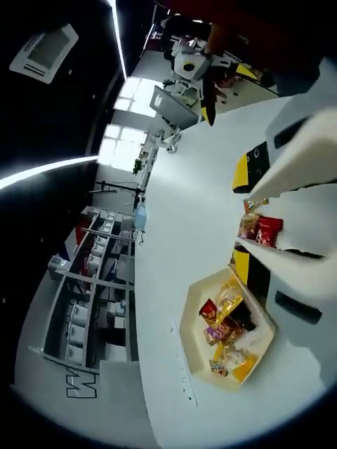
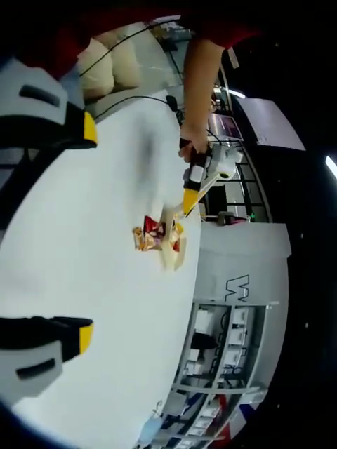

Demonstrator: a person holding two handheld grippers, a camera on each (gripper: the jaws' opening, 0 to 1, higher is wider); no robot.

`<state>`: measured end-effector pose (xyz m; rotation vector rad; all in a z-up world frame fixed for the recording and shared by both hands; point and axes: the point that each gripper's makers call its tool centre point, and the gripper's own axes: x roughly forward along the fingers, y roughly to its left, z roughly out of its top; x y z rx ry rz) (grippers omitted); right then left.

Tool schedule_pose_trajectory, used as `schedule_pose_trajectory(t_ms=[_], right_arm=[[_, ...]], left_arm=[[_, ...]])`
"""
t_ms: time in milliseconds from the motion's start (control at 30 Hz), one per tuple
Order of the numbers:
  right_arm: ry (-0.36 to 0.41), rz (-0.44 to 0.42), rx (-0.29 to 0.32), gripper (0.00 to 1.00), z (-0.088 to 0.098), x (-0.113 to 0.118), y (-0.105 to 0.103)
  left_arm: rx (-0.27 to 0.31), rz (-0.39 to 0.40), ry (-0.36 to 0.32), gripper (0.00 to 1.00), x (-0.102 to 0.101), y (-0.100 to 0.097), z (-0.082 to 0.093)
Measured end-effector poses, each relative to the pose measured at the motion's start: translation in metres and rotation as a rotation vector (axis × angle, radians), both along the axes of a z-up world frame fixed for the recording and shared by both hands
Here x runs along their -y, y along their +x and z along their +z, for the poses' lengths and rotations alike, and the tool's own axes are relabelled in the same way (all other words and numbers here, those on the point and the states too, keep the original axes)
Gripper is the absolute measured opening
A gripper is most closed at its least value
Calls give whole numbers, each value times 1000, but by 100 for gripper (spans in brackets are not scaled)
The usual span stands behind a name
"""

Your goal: Place the target food into the container with the food tongs after gripping and lifting it, then release it inside without dropping or visibly crushing the food.

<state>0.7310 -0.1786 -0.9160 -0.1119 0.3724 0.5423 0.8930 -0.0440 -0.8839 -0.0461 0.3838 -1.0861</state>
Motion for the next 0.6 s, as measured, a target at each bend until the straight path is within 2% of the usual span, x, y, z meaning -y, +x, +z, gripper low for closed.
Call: schedule_pose_trajectory(t_ms=[267, 600], right_arm=[[4, -8, -4, 99, -3, 3, -2], [6, -13, -8, 99, -5, 6, -3]], left_arm=[[-17, -30, 8, 28, 18, -11, -13], [-25, -46, 12, 28, 30, -11, -23]])
